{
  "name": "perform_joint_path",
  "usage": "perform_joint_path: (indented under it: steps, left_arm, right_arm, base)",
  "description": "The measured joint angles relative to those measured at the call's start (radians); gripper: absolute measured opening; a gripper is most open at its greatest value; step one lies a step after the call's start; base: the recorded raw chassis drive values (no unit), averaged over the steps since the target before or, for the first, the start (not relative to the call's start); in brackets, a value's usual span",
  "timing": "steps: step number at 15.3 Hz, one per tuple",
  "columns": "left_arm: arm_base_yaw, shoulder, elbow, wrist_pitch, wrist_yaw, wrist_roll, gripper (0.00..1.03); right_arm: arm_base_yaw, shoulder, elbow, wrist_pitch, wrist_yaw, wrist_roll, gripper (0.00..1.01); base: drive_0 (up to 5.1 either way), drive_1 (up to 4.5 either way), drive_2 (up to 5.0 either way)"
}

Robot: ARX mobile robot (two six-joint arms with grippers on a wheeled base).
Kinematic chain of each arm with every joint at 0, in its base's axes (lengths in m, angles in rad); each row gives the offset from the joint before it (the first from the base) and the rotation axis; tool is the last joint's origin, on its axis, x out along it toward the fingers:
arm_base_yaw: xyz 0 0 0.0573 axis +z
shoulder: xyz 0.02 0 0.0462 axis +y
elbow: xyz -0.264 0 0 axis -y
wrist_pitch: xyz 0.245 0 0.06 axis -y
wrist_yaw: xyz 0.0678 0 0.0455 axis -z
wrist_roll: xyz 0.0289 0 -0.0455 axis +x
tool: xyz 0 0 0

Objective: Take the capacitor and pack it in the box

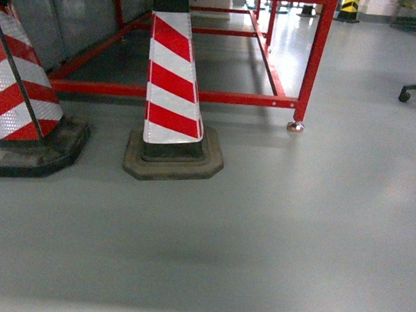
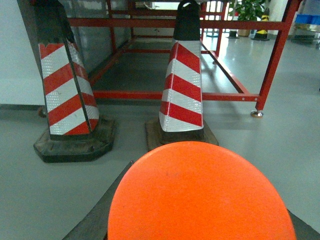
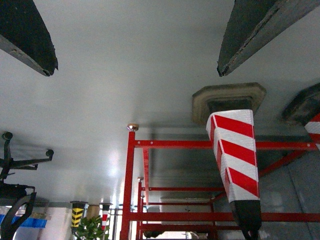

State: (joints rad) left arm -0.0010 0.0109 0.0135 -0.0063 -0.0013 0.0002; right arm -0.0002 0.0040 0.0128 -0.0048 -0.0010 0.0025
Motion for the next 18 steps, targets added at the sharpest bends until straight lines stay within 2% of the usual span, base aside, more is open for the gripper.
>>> perform_joint_path:
  steps: [18]
  left_arm:
    - [0.000, 0.000, 0.000, -0.002, 0.000, 0.000, 0.43]
  right_arm:
    - [0.000, 0.000, 0.000, -0.004, 0.001, 0.000, 0.98]
  base:
    - [0.0, 4.10, -4.0]
